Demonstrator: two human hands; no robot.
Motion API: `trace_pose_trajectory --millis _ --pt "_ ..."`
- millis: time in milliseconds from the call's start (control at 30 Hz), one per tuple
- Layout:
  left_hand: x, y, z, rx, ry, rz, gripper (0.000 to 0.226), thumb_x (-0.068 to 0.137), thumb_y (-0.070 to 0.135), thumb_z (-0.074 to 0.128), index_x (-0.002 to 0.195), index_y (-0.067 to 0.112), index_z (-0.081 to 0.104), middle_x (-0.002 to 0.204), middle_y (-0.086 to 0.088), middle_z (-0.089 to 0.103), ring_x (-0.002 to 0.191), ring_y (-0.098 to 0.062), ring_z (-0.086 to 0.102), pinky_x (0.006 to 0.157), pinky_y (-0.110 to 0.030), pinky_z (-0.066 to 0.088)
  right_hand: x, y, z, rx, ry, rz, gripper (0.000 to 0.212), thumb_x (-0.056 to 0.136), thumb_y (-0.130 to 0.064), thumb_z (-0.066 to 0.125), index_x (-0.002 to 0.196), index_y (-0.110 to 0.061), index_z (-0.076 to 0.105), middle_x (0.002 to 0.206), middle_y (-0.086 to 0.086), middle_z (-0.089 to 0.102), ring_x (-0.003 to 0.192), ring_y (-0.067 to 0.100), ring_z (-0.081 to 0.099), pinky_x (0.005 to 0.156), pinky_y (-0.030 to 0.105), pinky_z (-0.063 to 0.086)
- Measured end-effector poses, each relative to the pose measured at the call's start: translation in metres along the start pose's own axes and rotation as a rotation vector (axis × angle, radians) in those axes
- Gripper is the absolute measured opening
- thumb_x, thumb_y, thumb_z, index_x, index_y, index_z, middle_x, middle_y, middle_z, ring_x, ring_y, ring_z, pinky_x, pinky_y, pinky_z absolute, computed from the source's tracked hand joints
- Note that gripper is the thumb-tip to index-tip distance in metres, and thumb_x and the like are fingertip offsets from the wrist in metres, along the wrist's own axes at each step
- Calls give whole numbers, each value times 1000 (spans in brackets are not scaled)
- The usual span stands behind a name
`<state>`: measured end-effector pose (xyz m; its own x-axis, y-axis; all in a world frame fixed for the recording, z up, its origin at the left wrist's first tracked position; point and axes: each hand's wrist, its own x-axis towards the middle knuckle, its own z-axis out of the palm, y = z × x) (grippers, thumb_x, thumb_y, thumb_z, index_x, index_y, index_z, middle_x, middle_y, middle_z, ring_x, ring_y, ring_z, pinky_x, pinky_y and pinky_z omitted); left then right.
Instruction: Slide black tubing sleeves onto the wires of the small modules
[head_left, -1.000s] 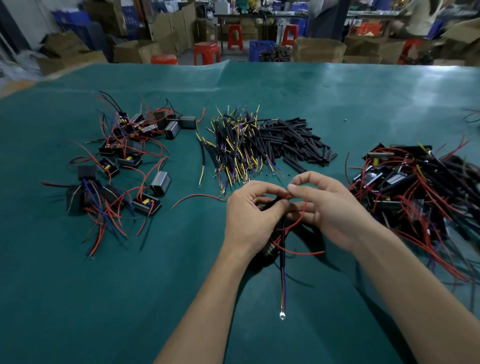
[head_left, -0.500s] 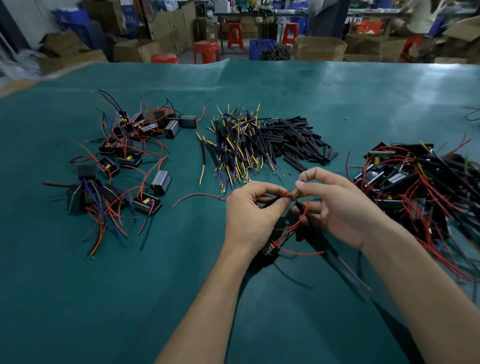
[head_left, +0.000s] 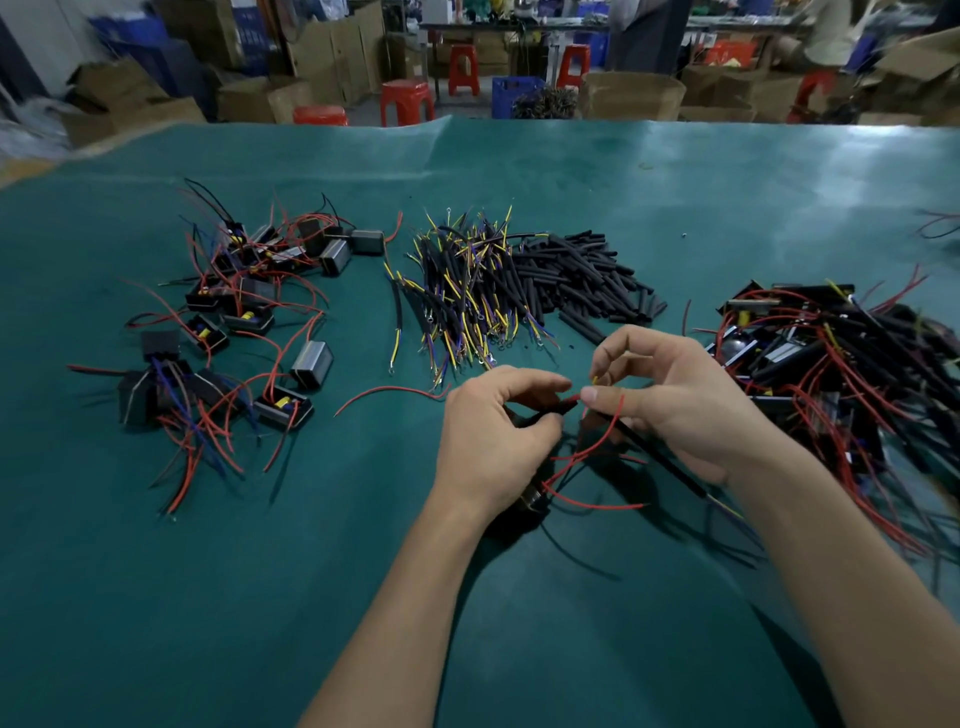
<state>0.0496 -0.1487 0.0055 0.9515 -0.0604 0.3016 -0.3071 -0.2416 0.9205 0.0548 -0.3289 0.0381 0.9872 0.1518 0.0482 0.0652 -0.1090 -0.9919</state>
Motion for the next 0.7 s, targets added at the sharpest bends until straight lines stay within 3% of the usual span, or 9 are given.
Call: trace_pose_trajectory --millis 167,333,500,700 --pt "-3 7 0 4 -4 12 32 76 1 80 88 29 75 82 12 77 81 -3 72 79 -35 57 -1 0 -1 33 -51 11 22 67 -11 84 77 -17 66 72 5 58 64 27 55 43 21 44" --pt "-5 8 0 16 -17 38 28 77 3 81 89 28 75 83 16 76 85 2 71 79 -19 51 -1 3 -6 126 -125 69 26 63 -9 85 79 -13 66 75 10 56 72 38 55 47 27 49" --pt "-5 10 3 22 -48 80 28 76 -1 79 86 25 76 82 15 77 83 3 71 75 -8 44 -1 3 -11 153 -163 111 30 60 -6 86 82 -9 65 66 9 55 55 23 60 42 26 48" --pt "-6 10 4 84 -81 97 34 77 0 78 99 25 73 85 15 78 83 -3 72 77 -26 53 -1 0 -17 143 -197 155 24 68 -1 80 87 -9 66 74 12 54 64 27 67 49 27 54"
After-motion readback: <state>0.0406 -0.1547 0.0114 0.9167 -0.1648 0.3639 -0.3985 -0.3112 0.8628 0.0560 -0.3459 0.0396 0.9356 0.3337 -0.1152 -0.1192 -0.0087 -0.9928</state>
